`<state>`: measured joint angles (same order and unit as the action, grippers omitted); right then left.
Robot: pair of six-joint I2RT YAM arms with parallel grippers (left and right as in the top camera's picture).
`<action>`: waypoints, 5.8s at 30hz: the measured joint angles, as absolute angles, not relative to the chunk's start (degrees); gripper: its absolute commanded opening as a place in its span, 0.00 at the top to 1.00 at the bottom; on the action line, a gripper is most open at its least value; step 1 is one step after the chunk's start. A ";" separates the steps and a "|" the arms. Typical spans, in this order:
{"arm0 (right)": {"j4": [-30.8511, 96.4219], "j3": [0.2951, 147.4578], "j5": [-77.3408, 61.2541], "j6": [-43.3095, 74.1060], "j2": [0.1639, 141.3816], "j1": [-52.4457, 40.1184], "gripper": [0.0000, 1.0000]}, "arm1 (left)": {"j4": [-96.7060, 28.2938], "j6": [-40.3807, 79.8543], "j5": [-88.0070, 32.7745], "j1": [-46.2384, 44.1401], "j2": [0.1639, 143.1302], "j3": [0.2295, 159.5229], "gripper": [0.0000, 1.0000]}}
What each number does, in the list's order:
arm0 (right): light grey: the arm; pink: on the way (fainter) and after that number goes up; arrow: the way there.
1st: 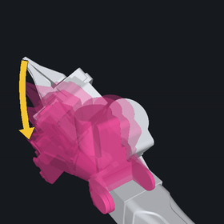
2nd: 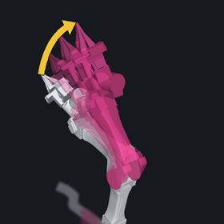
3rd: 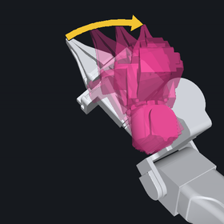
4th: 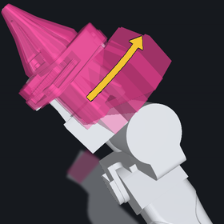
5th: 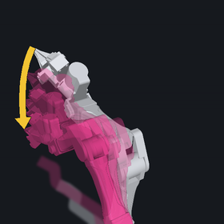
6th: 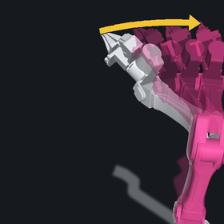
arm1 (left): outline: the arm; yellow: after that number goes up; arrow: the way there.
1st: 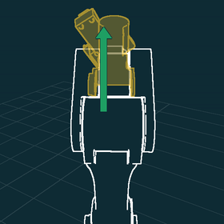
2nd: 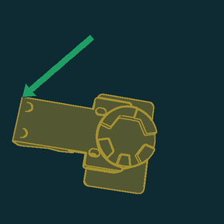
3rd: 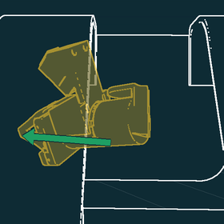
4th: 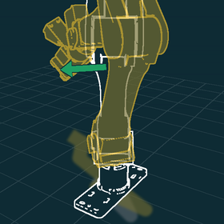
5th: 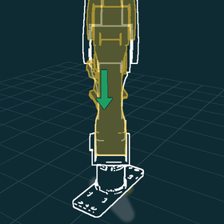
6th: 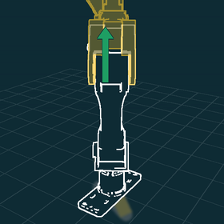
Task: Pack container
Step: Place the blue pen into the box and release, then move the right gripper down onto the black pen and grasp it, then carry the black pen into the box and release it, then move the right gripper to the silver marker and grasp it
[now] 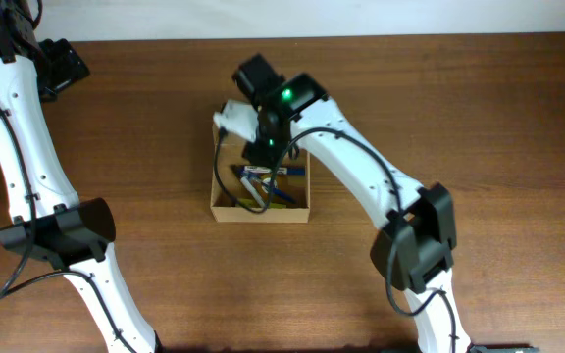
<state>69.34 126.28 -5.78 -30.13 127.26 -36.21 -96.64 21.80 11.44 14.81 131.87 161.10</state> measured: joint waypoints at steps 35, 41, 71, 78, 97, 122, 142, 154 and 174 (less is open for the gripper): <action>57.25 70.32 -4.64 4.99 99.61 -8.10 0.55 | -96.64 21.80 11.44 14.81 131.87 161.10 0.00; 48.75 62.43 -4.58 7.60 99.61 -9.06 0.55 | -96.62 21.80 11.44 14.81 131.87 161.10 0.00; 67.11 89.95 -2.04 -0.82 100.42 -9.85 0.96 | -96.53 21.80 11.46 14.81 131.87 161.10 0.00; 71.83 115.39 -4.45 -21.37 97.97 -20.23 0.96 | -96.64 21.80 11.44 14.81 131.87 161.10 0.00; 70.96 117.10 -5.93 -37.98 123.79 -32.58 0.97 | -96.64 21.80 11.44 14.81 131.87 161.10 0.00; 73.65 117.23 -5.45 -37.87 135.31 -37.71 0.50 | -96.64 21.80 11.44 14.81 131.87 161.10 0.00; 85.67 140.38 7.01 -25.65 115.59 -37.10 0.44 | -96.64 21.80 11.44 14.81 131.87 161.10 0.00; 65.49 97.01 14.35 -16.29 78.54 -11.09 0.43 | -96.62 21.80 11.46 14.81 131.87 161.10 0.00; 57.67 81.67 -0.56 14.98 110.37 9.72 0.53 | -96.64 21.80 11.44 14.81 131.87 161.10 0.00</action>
